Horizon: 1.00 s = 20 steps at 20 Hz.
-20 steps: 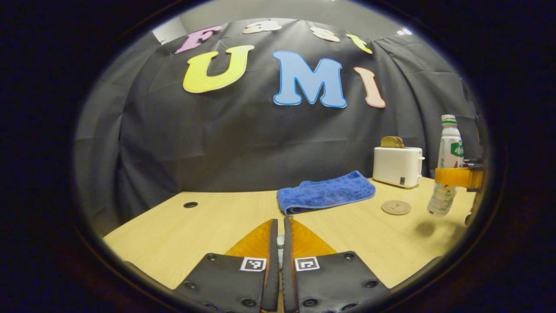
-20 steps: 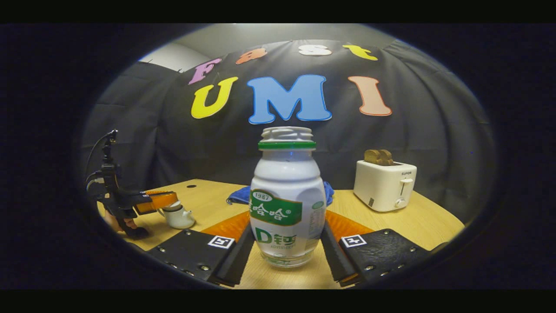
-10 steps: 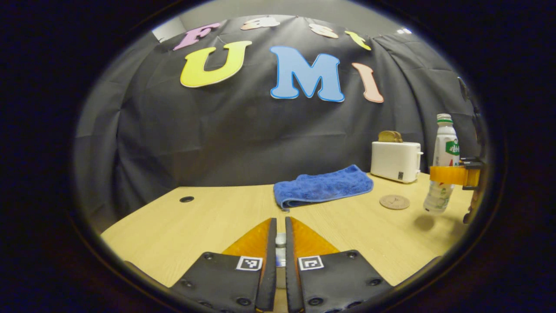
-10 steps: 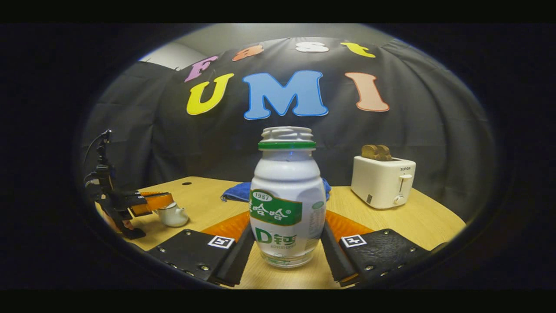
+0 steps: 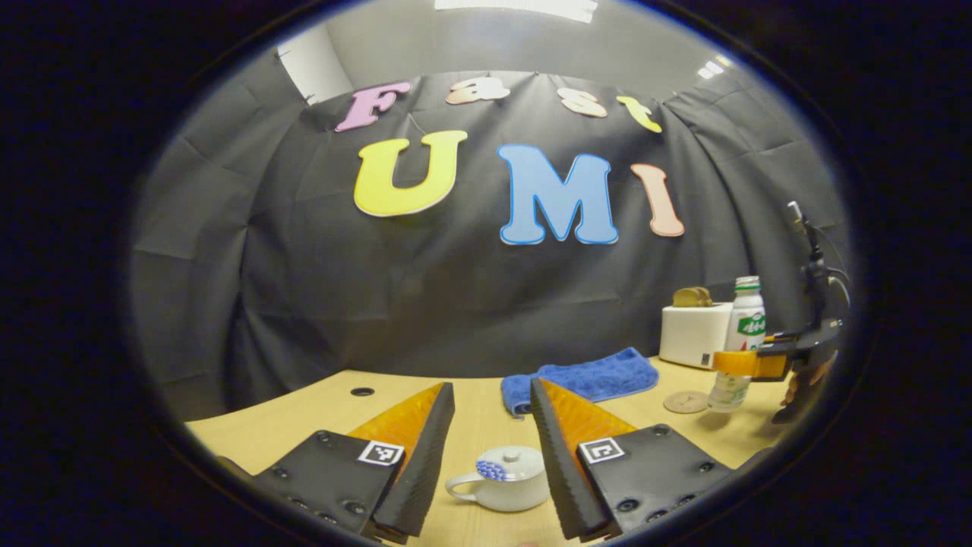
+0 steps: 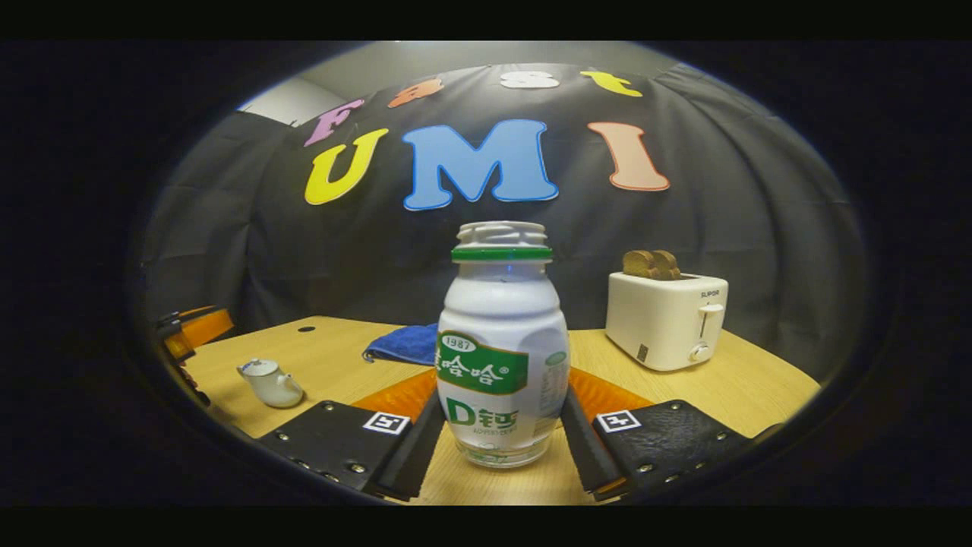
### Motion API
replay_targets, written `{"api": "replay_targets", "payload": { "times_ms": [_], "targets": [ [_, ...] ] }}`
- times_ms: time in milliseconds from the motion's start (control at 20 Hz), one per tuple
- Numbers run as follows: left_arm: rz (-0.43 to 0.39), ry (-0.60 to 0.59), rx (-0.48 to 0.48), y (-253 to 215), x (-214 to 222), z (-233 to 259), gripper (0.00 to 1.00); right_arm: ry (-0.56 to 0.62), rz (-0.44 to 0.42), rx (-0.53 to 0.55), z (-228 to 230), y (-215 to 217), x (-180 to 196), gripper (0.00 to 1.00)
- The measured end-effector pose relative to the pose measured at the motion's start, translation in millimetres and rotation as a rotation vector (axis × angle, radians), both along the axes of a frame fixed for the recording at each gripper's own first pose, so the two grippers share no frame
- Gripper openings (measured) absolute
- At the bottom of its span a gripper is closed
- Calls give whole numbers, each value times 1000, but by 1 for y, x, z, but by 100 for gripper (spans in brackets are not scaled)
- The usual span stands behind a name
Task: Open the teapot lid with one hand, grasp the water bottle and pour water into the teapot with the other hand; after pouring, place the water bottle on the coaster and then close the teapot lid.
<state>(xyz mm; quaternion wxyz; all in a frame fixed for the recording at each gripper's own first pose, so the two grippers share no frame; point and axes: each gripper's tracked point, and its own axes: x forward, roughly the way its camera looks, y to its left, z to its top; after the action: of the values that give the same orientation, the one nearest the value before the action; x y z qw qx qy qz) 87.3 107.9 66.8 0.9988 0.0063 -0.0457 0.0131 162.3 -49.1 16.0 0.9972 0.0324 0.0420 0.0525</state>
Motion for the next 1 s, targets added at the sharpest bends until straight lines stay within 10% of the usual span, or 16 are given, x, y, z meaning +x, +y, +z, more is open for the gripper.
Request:
{"api": "replay_targets", "payload": {
  "times_ms": [1000],
  "targets": [
    [10,23,-100,21,-59,-11,86,36,-57,-77,-24,-17,81,75]
  ]
}}
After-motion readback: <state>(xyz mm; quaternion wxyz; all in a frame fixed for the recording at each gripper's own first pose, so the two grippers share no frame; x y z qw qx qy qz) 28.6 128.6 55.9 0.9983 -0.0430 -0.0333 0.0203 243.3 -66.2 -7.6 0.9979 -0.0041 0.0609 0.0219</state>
